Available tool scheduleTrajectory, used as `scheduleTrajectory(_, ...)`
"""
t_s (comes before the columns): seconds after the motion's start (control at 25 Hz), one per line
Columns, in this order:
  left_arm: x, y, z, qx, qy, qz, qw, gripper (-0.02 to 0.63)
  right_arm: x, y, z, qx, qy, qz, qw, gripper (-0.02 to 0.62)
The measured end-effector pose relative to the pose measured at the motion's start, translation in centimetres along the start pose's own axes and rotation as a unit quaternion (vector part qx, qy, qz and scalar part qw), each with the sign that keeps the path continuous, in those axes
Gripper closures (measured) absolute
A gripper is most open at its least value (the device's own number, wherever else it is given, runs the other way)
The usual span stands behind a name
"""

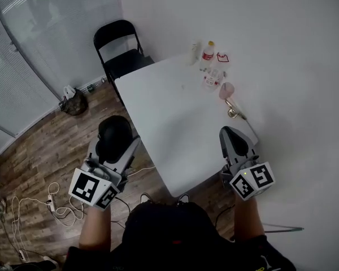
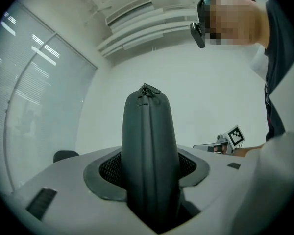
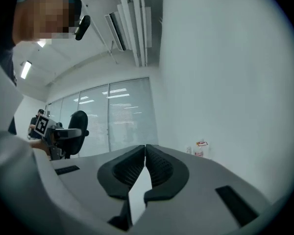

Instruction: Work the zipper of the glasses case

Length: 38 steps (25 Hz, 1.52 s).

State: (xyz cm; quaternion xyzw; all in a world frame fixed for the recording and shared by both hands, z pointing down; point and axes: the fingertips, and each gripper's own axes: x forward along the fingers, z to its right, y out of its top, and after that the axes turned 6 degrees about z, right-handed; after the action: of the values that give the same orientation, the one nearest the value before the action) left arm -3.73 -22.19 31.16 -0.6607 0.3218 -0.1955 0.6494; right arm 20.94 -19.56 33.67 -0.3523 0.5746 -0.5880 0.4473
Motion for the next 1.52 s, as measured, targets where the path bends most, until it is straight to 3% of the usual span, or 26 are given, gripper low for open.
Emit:
scheduleTrajectory(0.08,-1.0,0.4,-0.9,0.0,0.026,0.012,0.9996,0.341,-0.2,0.5,0.4,-0.025,-0.015,0.009,1.0,0.574)
scheduleTrajectory(0.2,-2.1,0.0,-1.5,-0.009,0.035,0.013,0.9993,0.341,-0.5,1.2,0.3,-0.042,-0.03,0.02,0.998,0.574)
scheduleTrajectory(0.6,-2.6,0.1,-1.1,-0.019,0.024,0.028,0.9991,0.341,-1.4,2.7,-1.1,-0.06,-0.038,0.03,0.997,0.575)
scheduleTrajectory(1.52,-2.3,-0.5,-0.9,-0.011,0.009,0.014,0.9998,0.341,-1.0,2.8,-1.7,-0.069,-0.033,0.031,0.997,0.575)
